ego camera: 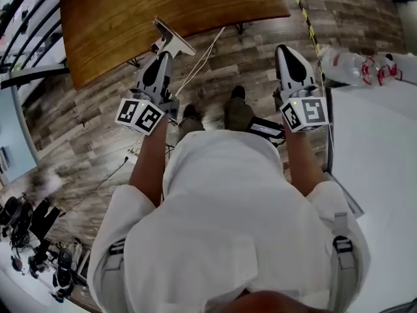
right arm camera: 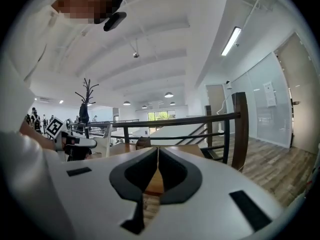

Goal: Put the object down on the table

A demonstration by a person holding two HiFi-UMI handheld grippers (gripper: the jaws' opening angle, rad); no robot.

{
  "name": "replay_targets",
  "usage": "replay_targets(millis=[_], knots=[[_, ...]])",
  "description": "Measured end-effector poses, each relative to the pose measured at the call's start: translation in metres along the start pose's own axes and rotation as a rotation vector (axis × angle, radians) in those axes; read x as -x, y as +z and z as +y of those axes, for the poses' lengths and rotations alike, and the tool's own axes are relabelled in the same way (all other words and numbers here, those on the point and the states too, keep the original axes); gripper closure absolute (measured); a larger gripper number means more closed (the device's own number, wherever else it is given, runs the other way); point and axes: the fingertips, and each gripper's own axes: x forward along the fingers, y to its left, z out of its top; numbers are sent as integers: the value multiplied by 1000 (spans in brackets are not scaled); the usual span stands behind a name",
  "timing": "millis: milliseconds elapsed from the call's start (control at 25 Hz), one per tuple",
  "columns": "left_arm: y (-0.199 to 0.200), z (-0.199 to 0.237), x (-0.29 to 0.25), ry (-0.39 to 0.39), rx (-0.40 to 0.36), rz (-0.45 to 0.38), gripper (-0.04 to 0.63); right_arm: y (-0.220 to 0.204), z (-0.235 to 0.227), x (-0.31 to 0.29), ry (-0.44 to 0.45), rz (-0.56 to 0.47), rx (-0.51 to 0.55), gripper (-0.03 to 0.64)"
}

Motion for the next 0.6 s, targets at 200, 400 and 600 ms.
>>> replay_targets(millis=[200, 400, 600], knots=[[-1, -24, -29, 95, -5, -8, 580, 3, -46, -8, 76, -2, -12, 591], [-5, -53, -51, 137, -30, -31, 580, 6, -79, -11, 142, -11, -31, 591], [-7, -71, -62, 175, -31, -65, 580, 6, -98, -16, 198, -26, -37, 591]])
